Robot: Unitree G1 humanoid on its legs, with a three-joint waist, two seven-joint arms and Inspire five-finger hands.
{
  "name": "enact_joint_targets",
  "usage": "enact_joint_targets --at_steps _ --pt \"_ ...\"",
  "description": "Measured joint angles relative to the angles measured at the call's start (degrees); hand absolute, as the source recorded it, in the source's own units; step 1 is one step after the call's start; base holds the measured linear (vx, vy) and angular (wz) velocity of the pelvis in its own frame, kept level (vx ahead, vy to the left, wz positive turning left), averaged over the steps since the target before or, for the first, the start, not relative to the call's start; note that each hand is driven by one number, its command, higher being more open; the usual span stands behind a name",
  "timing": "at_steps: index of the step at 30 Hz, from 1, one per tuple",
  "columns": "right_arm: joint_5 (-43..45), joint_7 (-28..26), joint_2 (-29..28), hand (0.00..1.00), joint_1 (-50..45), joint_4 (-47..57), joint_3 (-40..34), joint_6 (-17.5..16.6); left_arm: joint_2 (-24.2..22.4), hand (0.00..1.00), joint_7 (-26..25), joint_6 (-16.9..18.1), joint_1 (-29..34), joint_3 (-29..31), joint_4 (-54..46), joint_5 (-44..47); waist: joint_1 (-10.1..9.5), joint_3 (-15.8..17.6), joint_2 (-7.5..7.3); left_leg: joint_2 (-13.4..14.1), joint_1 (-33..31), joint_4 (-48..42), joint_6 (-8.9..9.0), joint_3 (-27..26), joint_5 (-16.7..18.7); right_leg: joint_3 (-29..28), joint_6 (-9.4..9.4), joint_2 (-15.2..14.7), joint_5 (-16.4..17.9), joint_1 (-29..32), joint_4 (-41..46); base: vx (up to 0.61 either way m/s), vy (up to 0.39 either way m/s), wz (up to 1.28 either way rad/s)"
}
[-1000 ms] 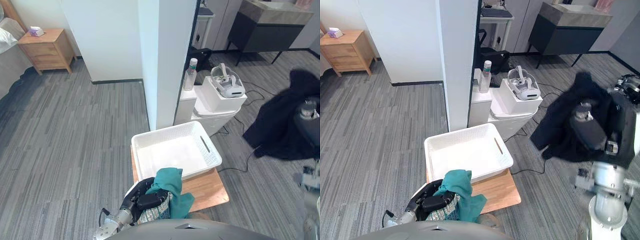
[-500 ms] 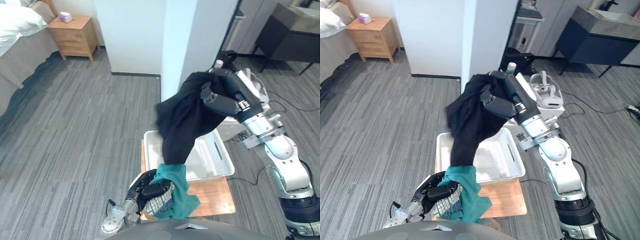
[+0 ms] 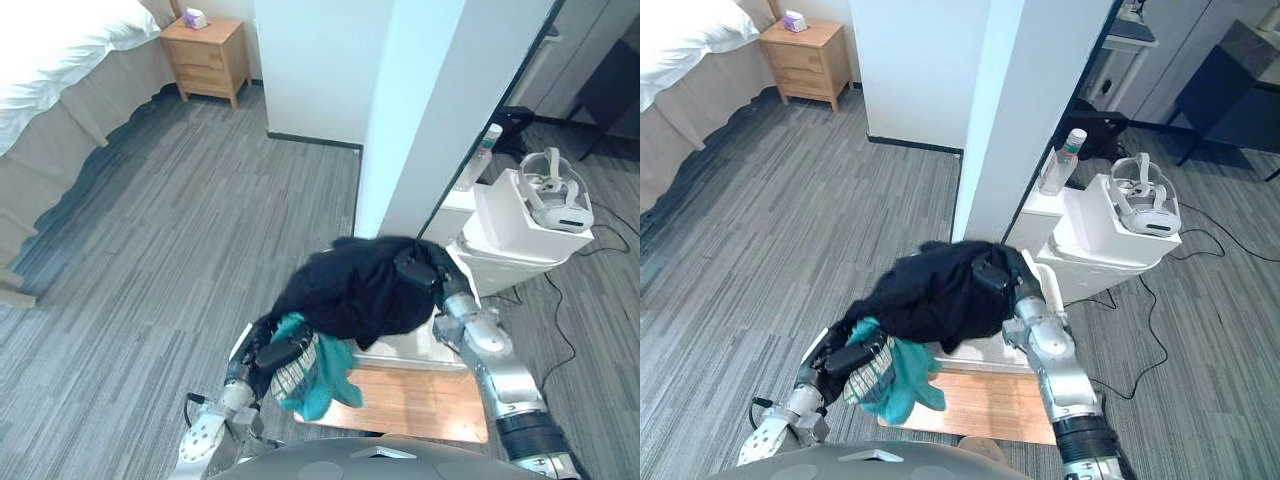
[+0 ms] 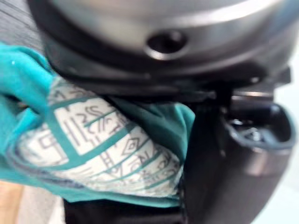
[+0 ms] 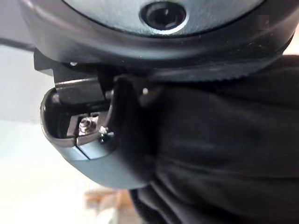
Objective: Tidy up the quilt and then pick up the clothes from the bed and put them into the laundry hamper
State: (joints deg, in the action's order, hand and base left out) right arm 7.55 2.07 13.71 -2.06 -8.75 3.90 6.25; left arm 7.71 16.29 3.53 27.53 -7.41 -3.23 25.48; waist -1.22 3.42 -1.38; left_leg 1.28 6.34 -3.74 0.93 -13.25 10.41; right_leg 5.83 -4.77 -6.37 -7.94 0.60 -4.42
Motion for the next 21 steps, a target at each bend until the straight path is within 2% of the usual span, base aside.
enact_joint_targets --at_steps 4,8,10,16,17,21 --pt "-2.4 3.7 -1.0 0.0 -0.1 -1.2 -0.6 -4.3 0.0 0.0 6.4 -0.4 -0.4 0.5 -5.8 5.0 0.03 0.0 0.04 0.0 0.0 -0.1 0.0 0.1 0.0 0.0 0.0 -0.1 0.0 -0.1 0.0 -0.06 -0.03 0.02" --pt "-8.3 6.2 -1.2 0.0 0.3 -2.0 -2.3 -7.7 0.1 0.0 14.5 -3.9 -1.4 0.4 -9.0 10.7 -0.06 0.0 0.03 0.0 0.0 -0.2 0.0 0.1 0.0 0.0 0.0 -0.1 0.0 -0.2 0.0 -0.05 -0.029 0.01" --pt "-12.2 8.1 -1.2 0.0 0.8 -4.8 -3.7 -8.2 0.6 0.0 18.2 -5.1 -1.6 -0.1 -10.3 13.4 -0.05 0.0 0.03 0.0 0.0 -0.2 0.02 -0.1 0.0 -0.1 0.0 -0.1 0.0 -0.1 0.0 -0.02 -0.015 -0.01" --pt "-21.7 9.8 -1.1 0.0 0.9 -12.9 -4.4 -8.2 1.8 0.0 21.2 -4.4 -4.2 -1.1 -14.1 21.9 -0.04 0.0 0.04 0.0 0.1 -0.2 0.09 -0.5 0.1 -0.5 0.0 -0.1 0.0 -0.1 0.0 -0.03 -0.018 -0.03" --pt "-23.1 9.9 -1.1 1.0 0.9 -14.8 -4.1 -8.0 1.8 0.0 21.4 -3.3 -5.6 -1.1 -15.4 22.4 -0.07 0.0 0.04 0.0 0.1 -0.3 0.09 -0.5 0.1 -0.5 0.0 -0.1 0.0 -0.1 0.0 -0.04 -0.027 -0.02" --pt "-28.3 10.3 -0.7 1.0 0.9 -18.3 -0.9 -7.3 2.5 0.0 24.4 -1.1 -11.2 -1.5 -17.9 26.1 -0.02 0.0 0.1 0.1 -0.1 -1.2 0.36 -0.9 0.4 -1.4 0.02 0.0 0.0 -0.1 0.0 -0.05 -0.033 -0.05"
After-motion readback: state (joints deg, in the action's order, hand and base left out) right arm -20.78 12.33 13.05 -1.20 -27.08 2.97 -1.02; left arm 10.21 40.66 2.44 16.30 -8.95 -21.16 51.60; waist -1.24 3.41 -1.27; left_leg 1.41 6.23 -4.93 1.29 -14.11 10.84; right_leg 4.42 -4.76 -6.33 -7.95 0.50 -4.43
